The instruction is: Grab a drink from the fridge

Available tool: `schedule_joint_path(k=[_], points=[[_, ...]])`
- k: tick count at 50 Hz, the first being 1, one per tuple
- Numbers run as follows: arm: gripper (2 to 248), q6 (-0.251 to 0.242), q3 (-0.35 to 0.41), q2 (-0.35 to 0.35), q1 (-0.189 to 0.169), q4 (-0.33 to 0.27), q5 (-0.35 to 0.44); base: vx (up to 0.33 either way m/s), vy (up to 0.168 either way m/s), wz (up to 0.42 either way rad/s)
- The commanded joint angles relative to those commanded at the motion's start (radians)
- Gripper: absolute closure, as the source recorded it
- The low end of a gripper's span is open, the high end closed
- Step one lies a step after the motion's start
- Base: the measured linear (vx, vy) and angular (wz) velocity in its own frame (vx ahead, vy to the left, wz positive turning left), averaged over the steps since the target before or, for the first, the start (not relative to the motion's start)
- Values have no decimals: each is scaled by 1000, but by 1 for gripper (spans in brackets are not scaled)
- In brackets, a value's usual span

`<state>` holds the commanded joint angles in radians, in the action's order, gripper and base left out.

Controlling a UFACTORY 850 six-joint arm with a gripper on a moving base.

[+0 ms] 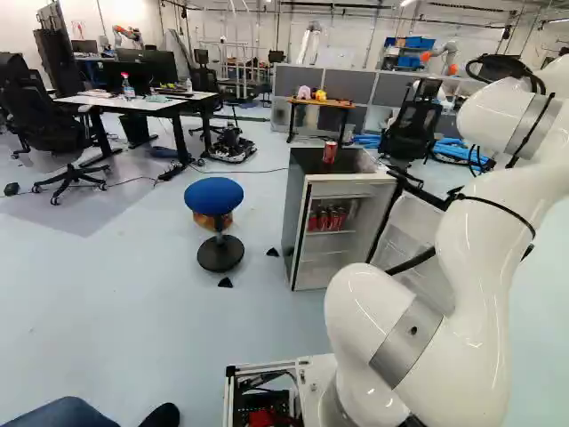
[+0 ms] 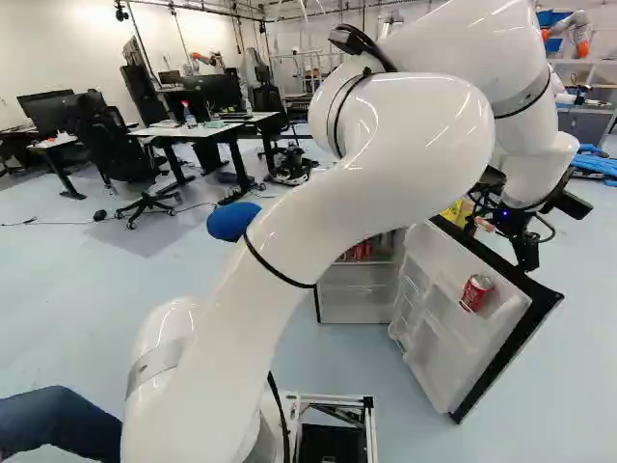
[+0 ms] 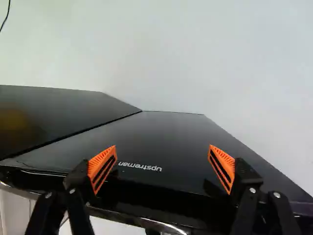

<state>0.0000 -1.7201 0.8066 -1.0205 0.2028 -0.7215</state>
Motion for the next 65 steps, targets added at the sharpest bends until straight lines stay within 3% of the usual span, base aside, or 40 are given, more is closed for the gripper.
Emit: schedule_joint_path(k=[65], points=[[3,0,212,-134,19,0,0,0,0,0]])
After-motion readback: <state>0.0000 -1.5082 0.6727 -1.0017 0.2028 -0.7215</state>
